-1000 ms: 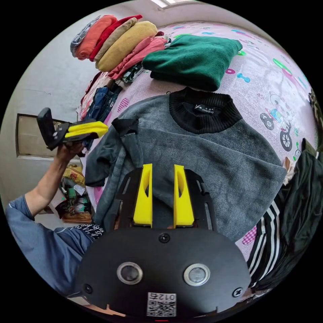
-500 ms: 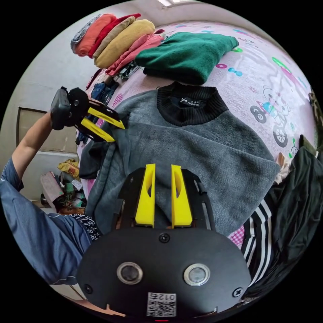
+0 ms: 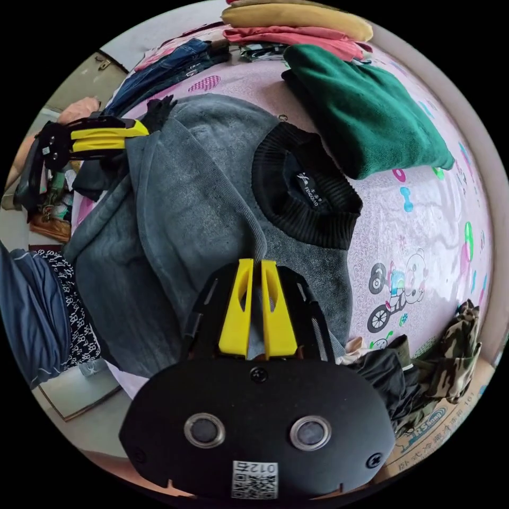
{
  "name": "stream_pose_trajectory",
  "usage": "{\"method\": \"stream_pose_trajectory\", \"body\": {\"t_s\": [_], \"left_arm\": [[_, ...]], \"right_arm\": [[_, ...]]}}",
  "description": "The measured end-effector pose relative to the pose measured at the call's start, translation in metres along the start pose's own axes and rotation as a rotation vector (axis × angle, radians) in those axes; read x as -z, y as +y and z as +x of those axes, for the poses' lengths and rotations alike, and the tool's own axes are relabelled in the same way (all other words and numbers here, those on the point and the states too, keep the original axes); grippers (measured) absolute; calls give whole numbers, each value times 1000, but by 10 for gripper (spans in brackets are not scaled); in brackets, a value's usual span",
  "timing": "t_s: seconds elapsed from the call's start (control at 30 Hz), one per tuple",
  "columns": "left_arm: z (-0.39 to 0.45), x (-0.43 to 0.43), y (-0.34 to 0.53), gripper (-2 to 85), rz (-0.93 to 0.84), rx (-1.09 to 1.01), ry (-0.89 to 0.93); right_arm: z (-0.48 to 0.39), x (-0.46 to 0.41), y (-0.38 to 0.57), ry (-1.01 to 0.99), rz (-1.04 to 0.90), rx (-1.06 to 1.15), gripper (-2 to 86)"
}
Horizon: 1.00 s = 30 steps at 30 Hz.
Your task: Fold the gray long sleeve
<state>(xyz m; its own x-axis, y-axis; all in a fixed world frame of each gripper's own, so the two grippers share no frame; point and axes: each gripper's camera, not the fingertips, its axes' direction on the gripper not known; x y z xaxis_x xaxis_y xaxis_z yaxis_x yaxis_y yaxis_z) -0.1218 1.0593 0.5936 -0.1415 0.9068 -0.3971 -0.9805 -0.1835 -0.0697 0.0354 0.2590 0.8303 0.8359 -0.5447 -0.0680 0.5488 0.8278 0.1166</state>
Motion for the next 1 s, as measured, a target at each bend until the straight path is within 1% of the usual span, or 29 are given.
{"method": "stream_pose_trajectory", "body": {"t_s": [0.03, 0.13, 0.17, 0.23, 0.27, 0.33, 0.37, 0.43, 0.5, 0.53, 0.6, 0.63, 0.7, 0.8, 0.83, 0.9, 0.97, 1.0], "left_arm": [[0, 3, 3, 8, 2, 21, -18], [-12, 15, 18, 10, 25, 170, -127], [-15, 17, 25, 12, 45, 215, -141], [-11, 14, 35, 15, 33, 236, -103], [-3, 9, 44, 18, -10, 244, -73], [9, 0, 64, 20, -111, 291, -68], [14, -2, 82, 20, -174, 342, -74], [16, 5, 112, 18, -205, 420, -35], [5, 20, 156, 11, -197, 682, 106], [2, 22, 167, 10, -192, 746, 169], [-5, 26, 211, 9, -136, 1006, 448], [-5, 27, 222, 9, -125, 1075, 502], [3, 29, 262, 15, -127, 1294, 642], [22, 34, 309, 28, -171, 1474, 755], [26, 35, 318, 31, -185, 1504, 772], [43, 41, 355, 43, -274, 1599, 783], [56, 42, 380, 52, -356, 1651, 788], [64, 44, 393, 59, -364, 1690, 808]], "right_arm": [[-1, 6, 4, 4, 18, -16, 30], [-3, 37, 26, 38, 132, -116, 31], [-3, 43, 33, 55, 165, -152, 33], [-1, 41, 36, 37, 153, -211, 40], [1, 34, 36, 37, 122, -265, 47], [4, 29, 39, 44, 118, -345, 57], [3, 31, 46, 42, 159, -400, 57], [-5, 40, 55, 26, 262, -447, 52], [-29, 50, 54, -100, 391, -423, 53], [-35, 50, 51, -145, 410, -407, 56], [-57, 45, 27, -282, 448, -355, 67], [-61, 43, 20, -302, 456, -351, 69], [-70, 35, -6, -375, 453, -355, 72], [-76, 26, -31, -447, 410, -369, 71], [-77, 25, -35, -452, 397, -369, 68], [-88, 26, -42, -440, 360, -370, 45], [-104, 38, -41, -405, 401, -355, 30], [-121, 47, -42, -385, 416, -306, 25]]}}
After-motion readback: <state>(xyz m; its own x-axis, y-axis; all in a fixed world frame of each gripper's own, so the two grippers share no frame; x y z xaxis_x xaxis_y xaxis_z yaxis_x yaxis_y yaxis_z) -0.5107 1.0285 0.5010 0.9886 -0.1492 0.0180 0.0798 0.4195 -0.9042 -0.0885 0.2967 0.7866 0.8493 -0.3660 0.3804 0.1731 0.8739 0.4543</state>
